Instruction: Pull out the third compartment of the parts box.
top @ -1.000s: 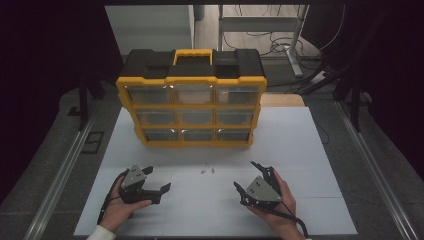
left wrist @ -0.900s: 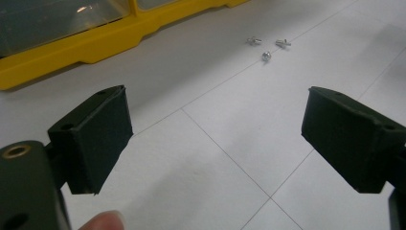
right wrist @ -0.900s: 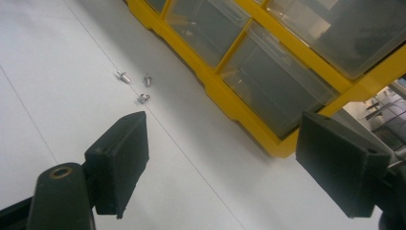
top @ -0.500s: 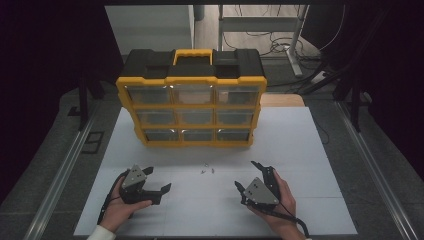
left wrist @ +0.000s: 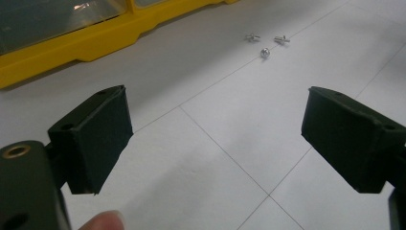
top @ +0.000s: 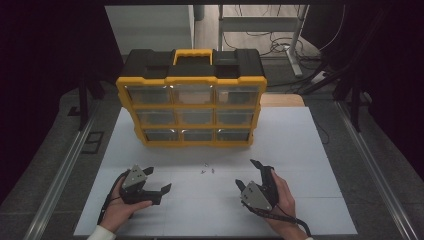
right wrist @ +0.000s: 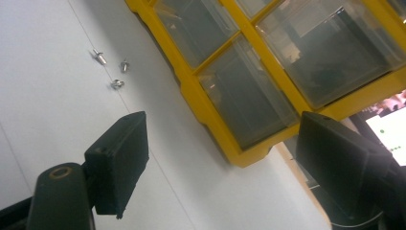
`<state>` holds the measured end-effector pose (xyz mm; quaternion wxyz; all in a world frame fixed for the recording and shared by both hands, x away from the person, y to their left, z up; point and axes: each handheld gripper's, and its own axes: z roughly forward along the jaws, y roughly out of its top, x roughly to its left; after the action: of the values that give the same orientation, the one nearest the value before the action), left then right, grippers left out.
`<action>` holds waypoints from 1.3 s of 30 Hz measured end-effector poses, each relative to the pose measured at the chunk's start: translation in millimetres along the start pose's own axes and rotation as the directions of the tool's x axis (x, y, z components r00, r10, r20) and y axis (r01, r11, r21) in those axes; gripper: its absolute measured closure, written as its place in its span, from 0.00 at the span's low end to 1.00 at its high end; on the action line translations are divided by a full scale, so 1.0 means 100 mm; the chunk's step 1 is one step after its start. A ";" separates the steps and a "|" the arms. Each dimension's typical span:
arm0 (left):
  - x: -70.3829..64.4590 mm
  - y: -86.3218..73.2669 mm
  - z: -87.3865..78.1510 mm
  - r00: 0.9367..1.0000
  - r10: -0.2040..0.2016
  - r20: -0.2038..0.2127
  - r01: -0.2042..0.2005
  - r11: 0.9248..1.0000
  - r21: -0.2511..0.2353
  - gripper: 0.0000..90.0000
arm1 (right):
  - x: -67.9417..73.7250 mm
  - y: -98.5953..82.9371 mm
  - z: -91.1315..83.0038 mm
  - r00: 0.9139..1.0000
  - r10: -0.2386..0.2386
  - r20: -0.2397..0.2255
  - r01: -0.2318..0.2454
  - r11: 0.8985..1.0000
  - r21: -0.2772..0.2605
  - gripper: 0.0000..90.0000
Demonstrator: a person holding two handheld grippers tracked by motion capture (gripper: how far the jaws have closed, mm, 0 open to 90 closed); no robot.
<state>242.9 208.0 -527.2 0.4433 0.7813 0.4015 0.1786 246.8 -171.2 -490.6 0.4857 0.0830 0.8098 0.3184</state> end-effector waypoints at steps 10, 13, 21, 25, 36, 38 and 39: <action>0.00 0.00 0.00 1.000 0.002 -0.002 -0.002 1.000 0.003 0.12 | -0.04 0.01 0.00 1.000 -0.008 0.012 0.008 1.000 -0.002 0.22; 0.00 0.00 0.00 1.000 0.002 -0.003 -0.002 1.000 0.004 0.12 | -0.05 0.02 0.00 1.000 -0.013 0.018 0.013 1.000 -0.001 0.22; 0.00 0.00 -0.01 1.000 0.001 -0.003 -0.001 1.000 0.003 0.12 | -0.11 0.13 0.04 0.997 -0.057 0.046 0.058 0.998 -0.015 0.21; -0.01 -0.01 -0.01 1.000 0.001 -0.002 -0.001 1.000 0.003 0.12 | -0.13 0.20 0.08 0.994 -0.095 0.049 0.095 0.995 -0.007 0.21; -0.01 -0.01 -0.01 1.000 0.003 -0.002 -0.003 1.000 0.004 0.12 | -0.21 0.40 0.11 0.990 -0.118 0.075 0.121 0.992 -0.025 0.21; -0.01 -0.01 -0.01 1.000 0.003 -0.002 -0.003 1.000 0.004 0.12 | -0.22 0.41 0.12 0.990 -0.120 0.079 0.122 0.992 -0.027 0.21; -0.01 -0.01 -0.01 1.000 0.003 -0.002 -0.003 1.000 0.005 0.12 | -0.24 0.42 0.12 0.989 -0.124 0.080 0.126 0.992 -0.028 0.21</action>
<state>241.8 208.1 -527.4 0.4407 0.7828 0.4011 0.1792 261.5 -143.4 -451.6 0.5372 0.0365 0.7885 0.2971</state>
